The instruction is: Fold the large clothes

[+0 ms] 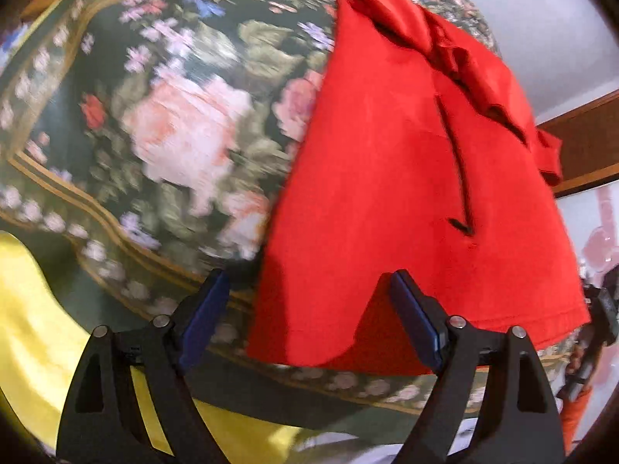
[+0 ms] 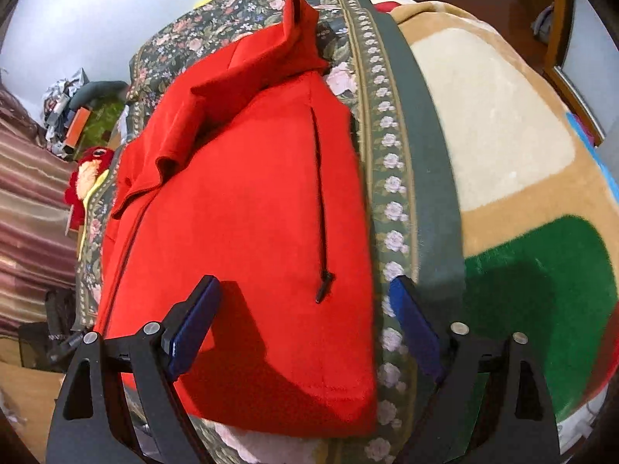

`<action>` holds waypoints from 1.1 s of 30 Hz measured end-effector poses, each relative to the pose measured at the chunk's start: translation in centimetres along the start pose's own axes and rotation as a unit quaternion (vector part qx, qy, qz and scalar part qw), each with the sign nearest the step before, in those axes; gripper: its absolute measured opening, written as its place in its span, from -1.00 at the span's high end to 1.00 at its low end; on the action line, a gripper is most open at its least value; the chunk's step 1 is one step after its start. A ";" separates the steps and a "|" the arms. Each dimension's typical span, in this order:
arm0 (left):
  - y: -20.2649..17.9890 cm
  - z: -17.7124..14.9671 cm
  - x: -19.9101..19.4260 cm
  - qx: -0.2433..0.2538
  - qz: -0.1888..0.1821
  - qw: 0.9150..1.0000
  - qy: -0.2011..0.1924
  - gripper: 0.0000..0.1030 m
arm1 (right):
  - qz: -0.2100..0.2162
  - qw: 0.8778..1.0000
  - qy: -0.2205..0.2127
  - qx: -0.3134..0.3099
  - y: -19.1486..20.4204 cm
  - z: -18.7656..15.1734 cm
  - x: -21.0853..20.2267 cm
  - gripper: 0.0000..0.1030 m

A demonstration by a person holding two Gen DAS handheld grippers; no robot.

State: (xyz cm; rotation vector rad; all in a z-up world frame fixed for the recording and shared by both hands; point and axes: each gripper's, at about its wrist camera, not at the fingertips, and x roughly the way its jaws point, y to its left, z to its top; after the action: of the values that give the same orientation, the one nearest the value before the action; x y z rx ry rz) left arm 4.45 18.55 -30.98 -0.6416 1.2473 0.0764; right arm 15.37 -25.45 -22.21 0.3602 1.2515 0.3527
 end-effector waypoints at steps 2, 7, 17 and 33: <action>-0.4 -0.1 0.4 -0.006 -0.036 0.999 0.006 -0.59 | 0.016 1.000 -0.003 0.000 0.1 0.2 0.4 -0.72; -1.5 0.6 0.2 -0.008 -0.057 0.998 0.003 0.23 | 0.027 1.000 -0.008 -0.007 0.3 0.5 0.9 -0.27; -7.9 3.1 -2.3 0.086 -0.021 0.995 -0.056 0.80 | 0.052 0.997 -0.026 -0.044 2.8 0.9 0.1 0.72; -11.4 10.8 -11.0 0.122 -0.032 0.972 -0.199 0.84 | 0.104 0.984 -0.120 -0.077 6.9 6.7 -3.9 0.73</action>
State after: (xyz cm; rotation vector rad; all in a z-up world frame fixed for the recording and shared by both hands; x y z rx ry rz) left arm 14.41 17.58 -14.63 -0.4256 0.8309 -0.0042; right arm 20.27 -21.54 -13.94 0.3885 0.9471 0.5643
